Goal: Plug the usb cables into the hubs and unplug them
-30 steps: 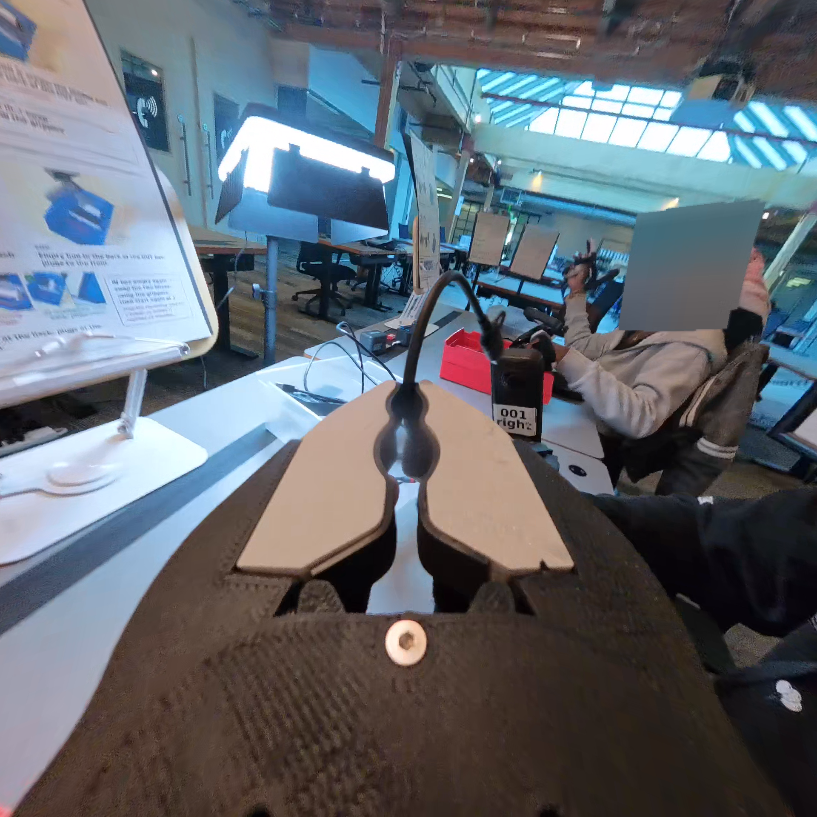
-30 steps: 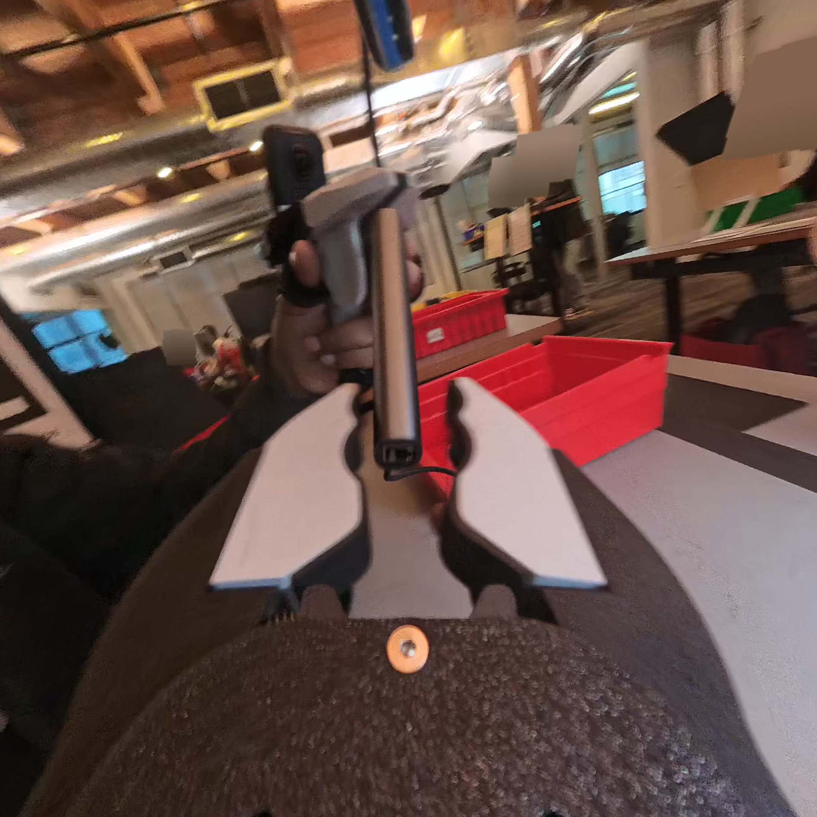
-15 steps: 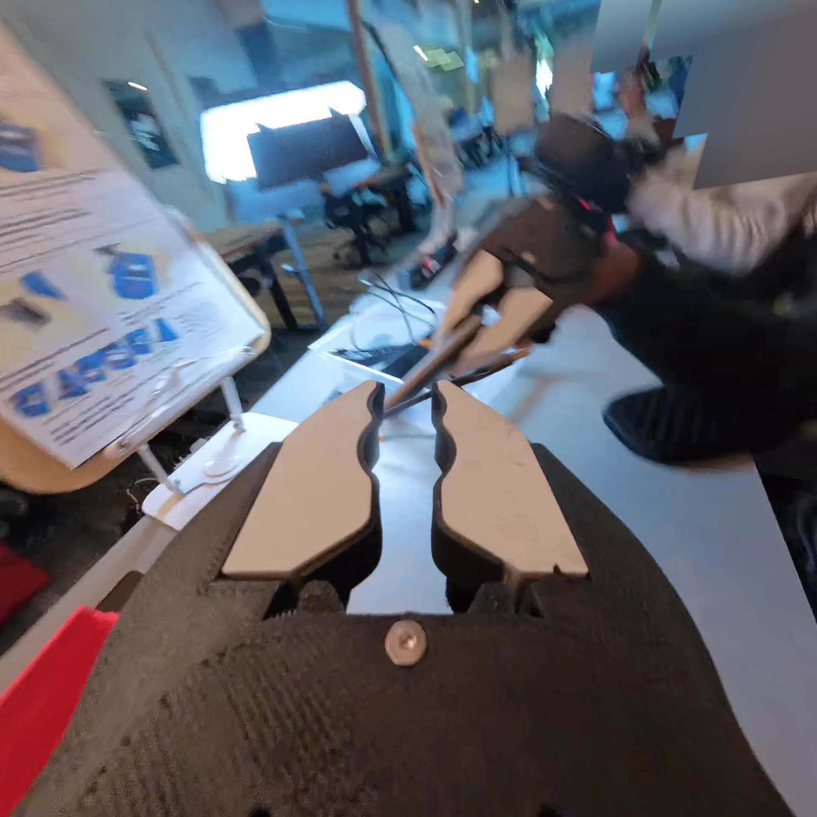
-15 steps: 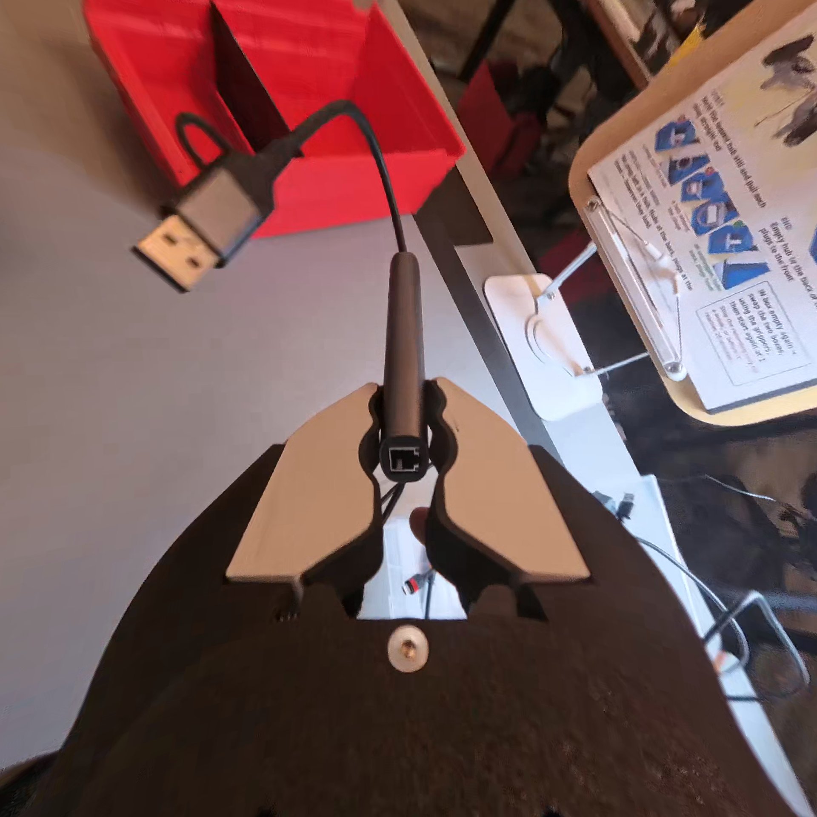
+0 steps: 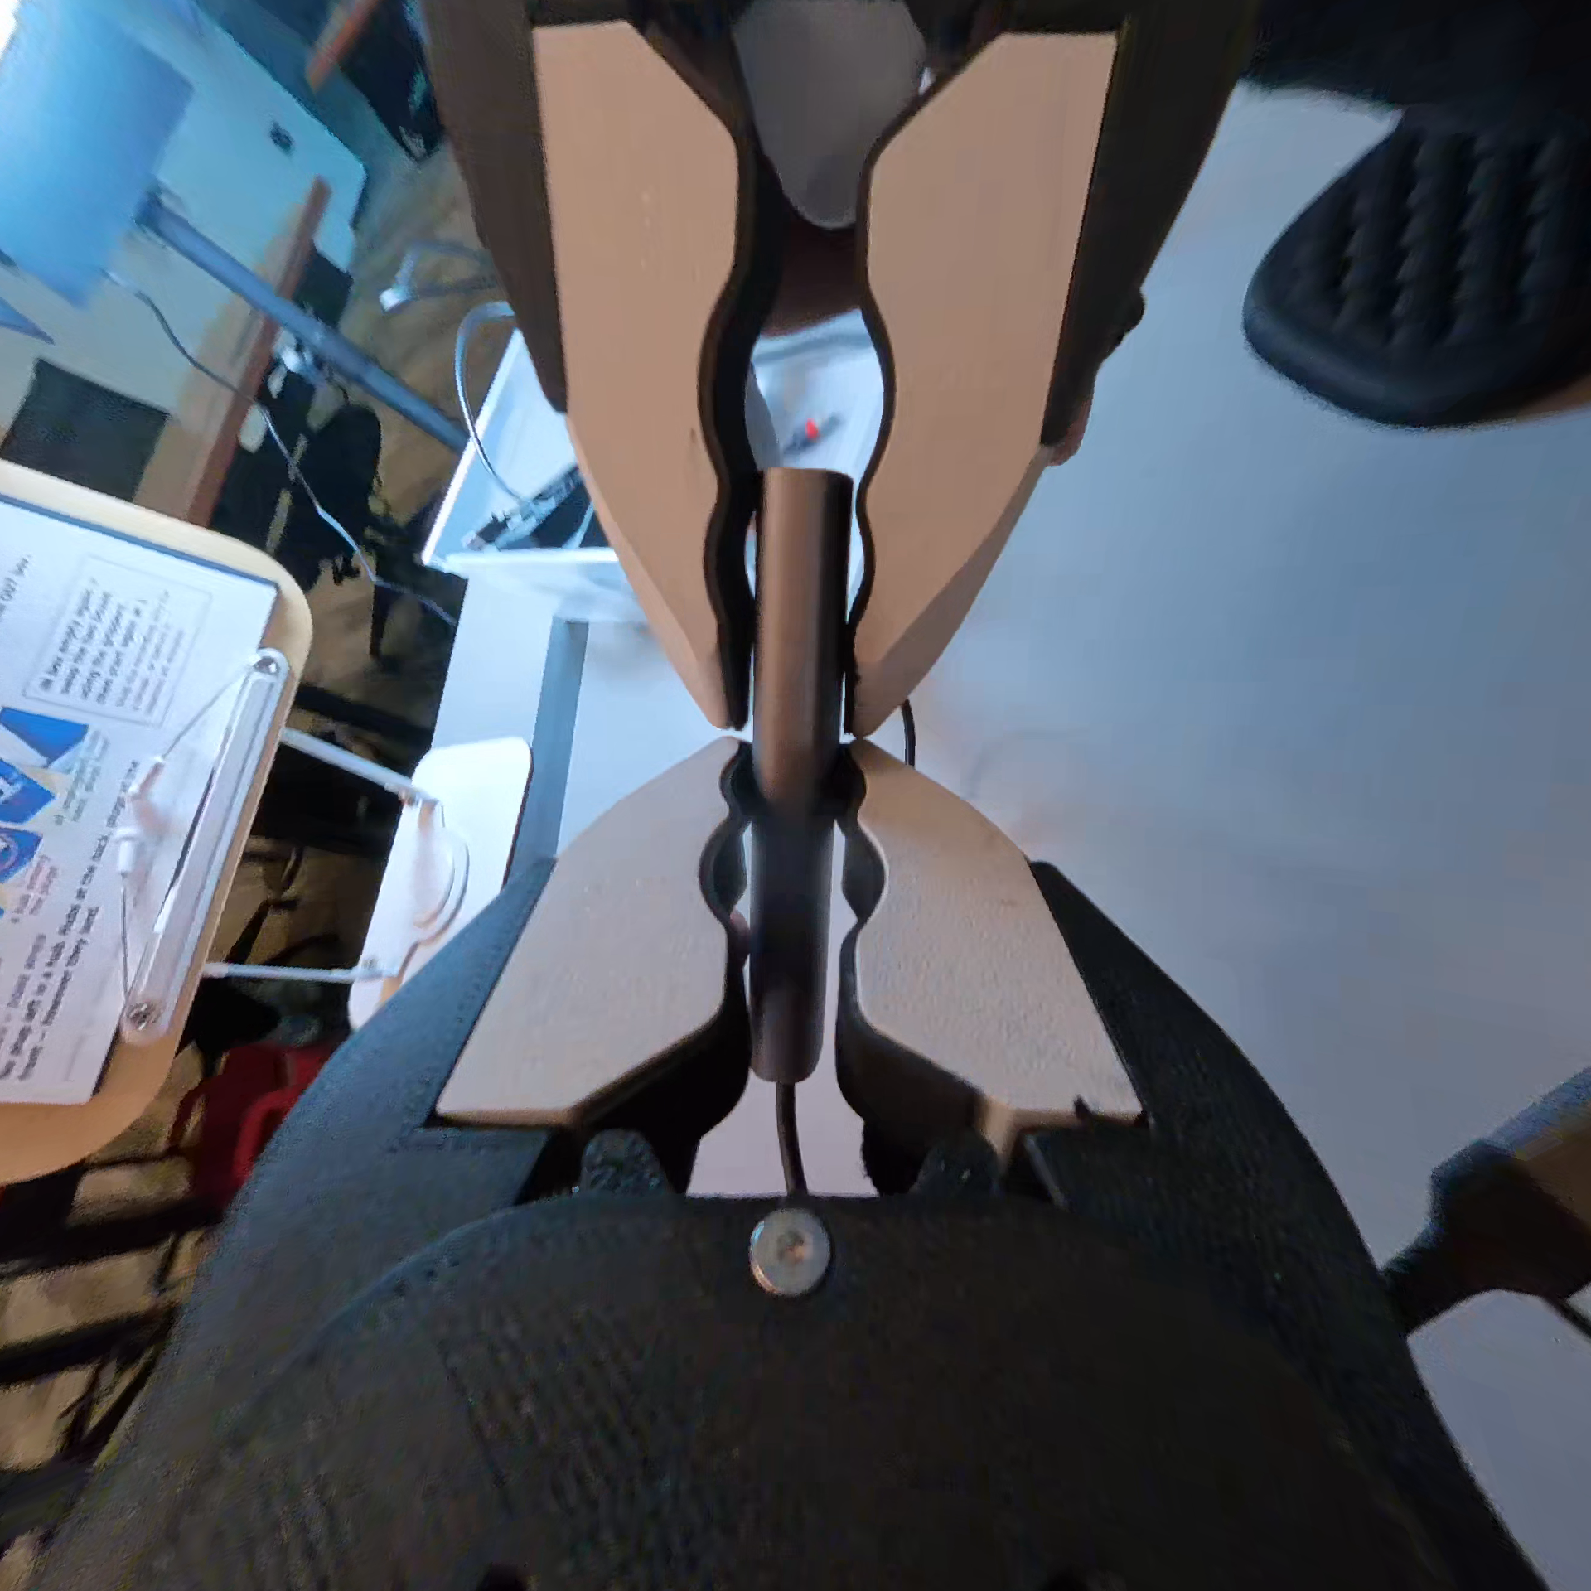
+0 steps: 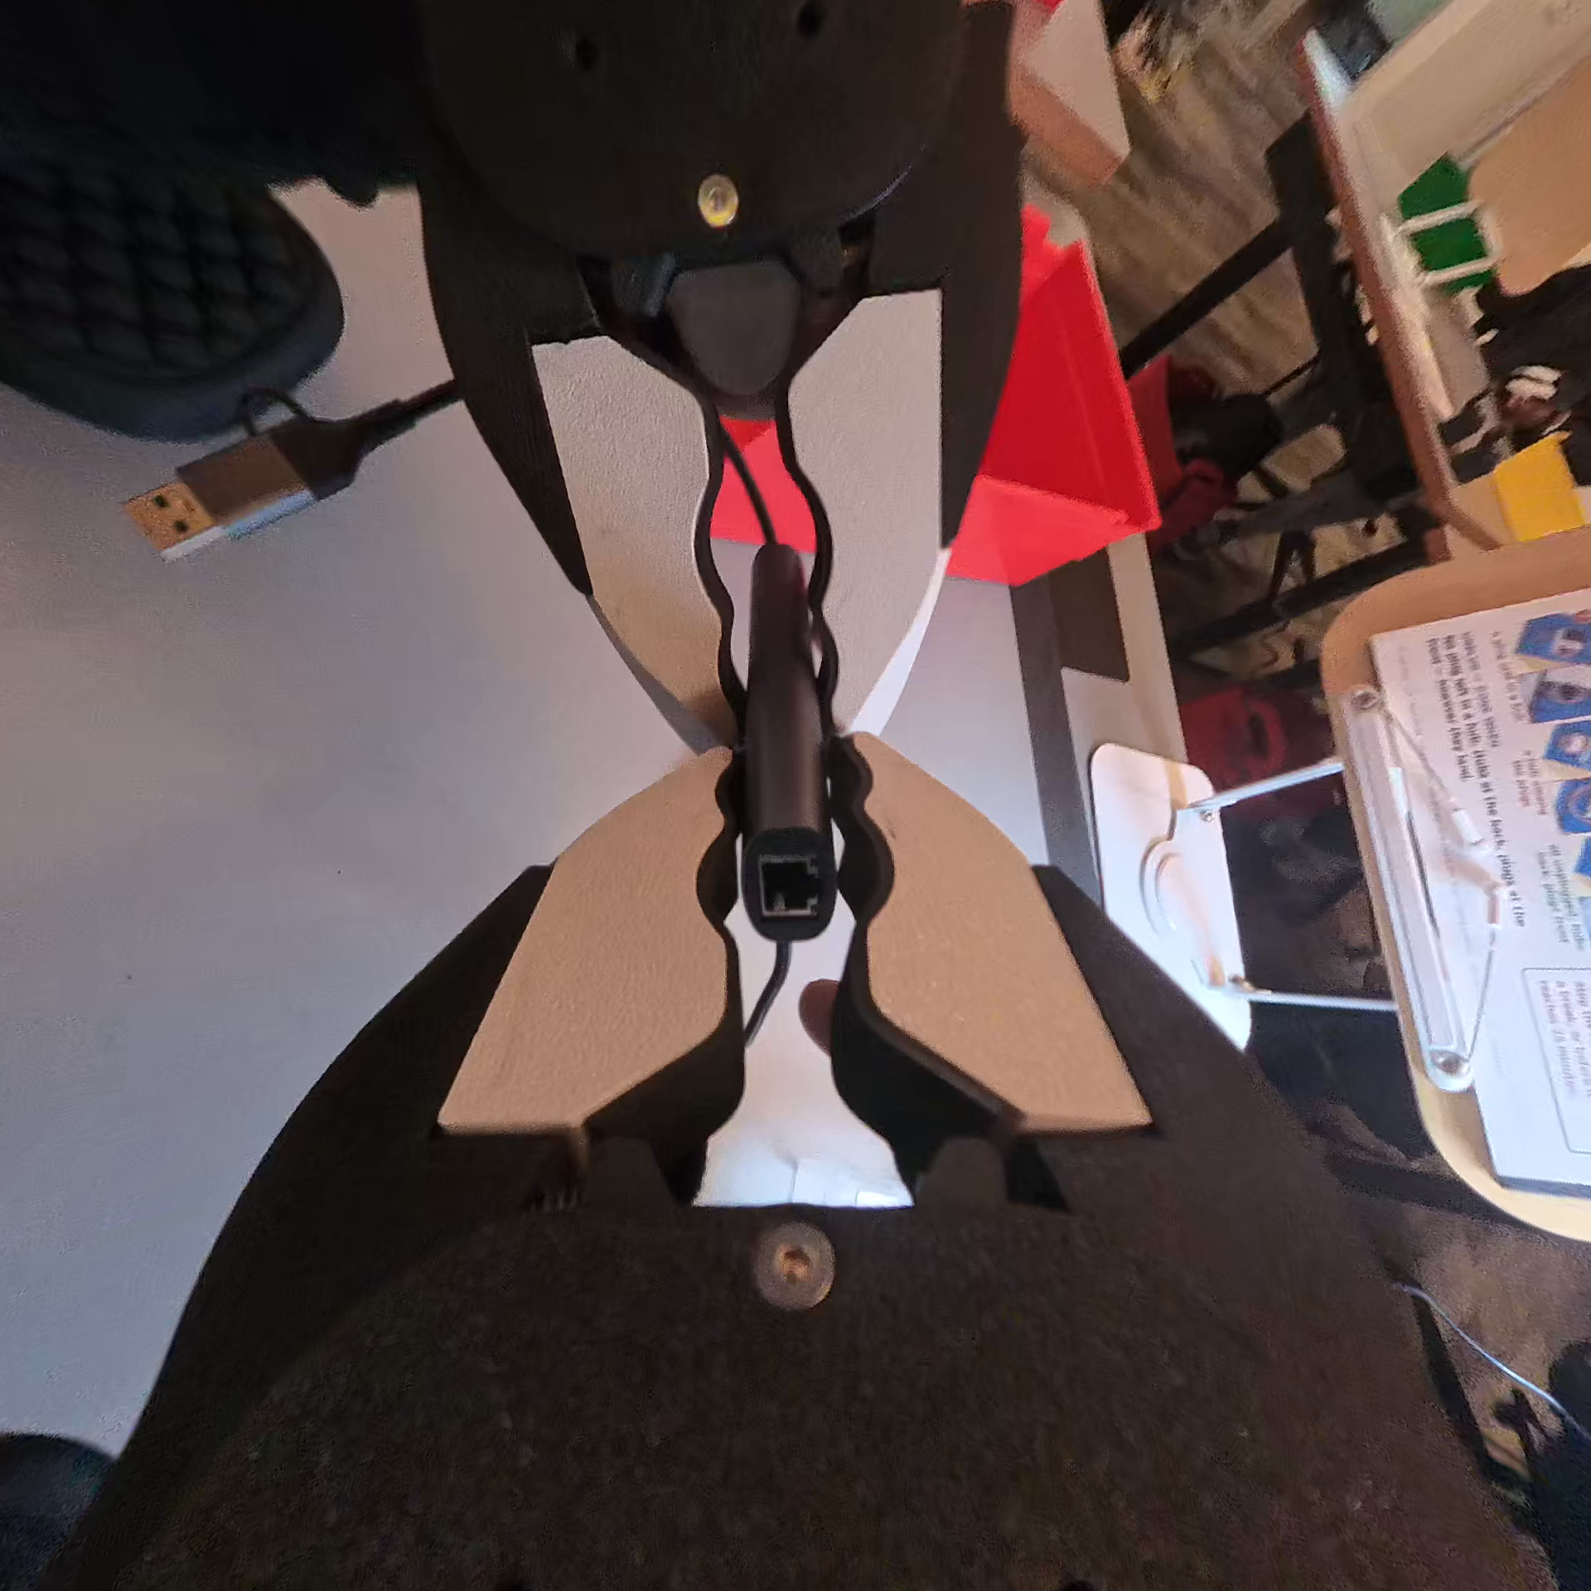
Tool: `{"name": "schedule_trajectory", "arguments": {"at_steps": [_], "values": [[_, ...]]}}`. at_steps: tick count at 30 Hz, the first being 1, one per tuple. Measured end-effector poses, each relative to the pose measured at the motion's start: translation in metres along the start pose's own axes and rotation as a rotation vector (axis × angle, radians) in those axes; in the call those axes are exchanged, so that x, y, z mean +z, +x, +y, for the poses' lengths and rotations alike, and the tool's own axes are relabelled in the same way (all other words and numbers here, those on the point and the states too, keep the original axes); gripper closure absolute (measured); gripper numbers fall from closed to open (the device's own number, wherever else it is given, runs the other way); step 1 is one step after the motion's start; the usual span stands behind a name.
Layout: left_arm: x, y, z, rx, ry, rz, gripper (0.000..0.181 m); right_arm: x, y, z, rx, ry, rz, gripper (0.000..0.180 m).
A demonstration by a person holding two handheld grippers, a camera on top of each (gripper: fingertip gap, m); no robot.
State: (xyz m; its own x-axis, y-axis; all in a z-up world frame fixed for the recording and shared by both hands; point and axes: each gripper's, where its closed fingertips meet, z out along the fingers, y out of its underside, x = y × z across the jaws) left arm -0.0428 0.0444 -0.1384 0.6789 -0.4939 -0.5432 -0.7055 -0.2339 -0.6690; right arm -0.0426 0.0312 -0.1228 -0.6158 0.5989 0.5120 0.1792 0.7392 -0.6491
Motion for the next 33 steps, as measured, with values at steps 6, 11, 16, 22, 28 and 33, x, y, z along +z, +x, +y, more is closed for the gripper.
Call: {"name": "schedule_trajectory", "arguments": {"at_steps": [6, 11, 16, 22, 28, 33], "values": [[-0.024, -0.016, -0.029, -0.202, 0.406, 0.062, 0.163, -0.037, 0.021, -0.018, 0.107, 0.227, 0.038, 0.134], [-0.041, -0.021, -0.043, -0.272, 0.632, 0.096, 0.163, -0.043, 0.019, -0.019, 0.148, 0.278, -0.005, 0.133], [-0.032, -0.014, -0.038, -0.286, 0.652, 0.126, 0.163, -0.034, 0.015, -0.025, 0.126, 0.286, -0.005, 0.160], [-0.022, -0.010, -0.031, -0.274, 0.607, 0.135, 0.163, -0.026, 0.012, -0.016, 0.121, 0.229, -0.017, 0.172], [-0.019, -0.011, -0.020, -0.140, 0.402, 0.042, 0.155, -0.015, 0.010, -0.001, 0.044, 0.085, 0.025, 0.172], [-0.009, -0.007, -0.008, 0.007, 0.259, -0.030, 0.163, -0.002, 0.006, 0.006, -0.020, 0.007, 0.050, 0.172]]}}
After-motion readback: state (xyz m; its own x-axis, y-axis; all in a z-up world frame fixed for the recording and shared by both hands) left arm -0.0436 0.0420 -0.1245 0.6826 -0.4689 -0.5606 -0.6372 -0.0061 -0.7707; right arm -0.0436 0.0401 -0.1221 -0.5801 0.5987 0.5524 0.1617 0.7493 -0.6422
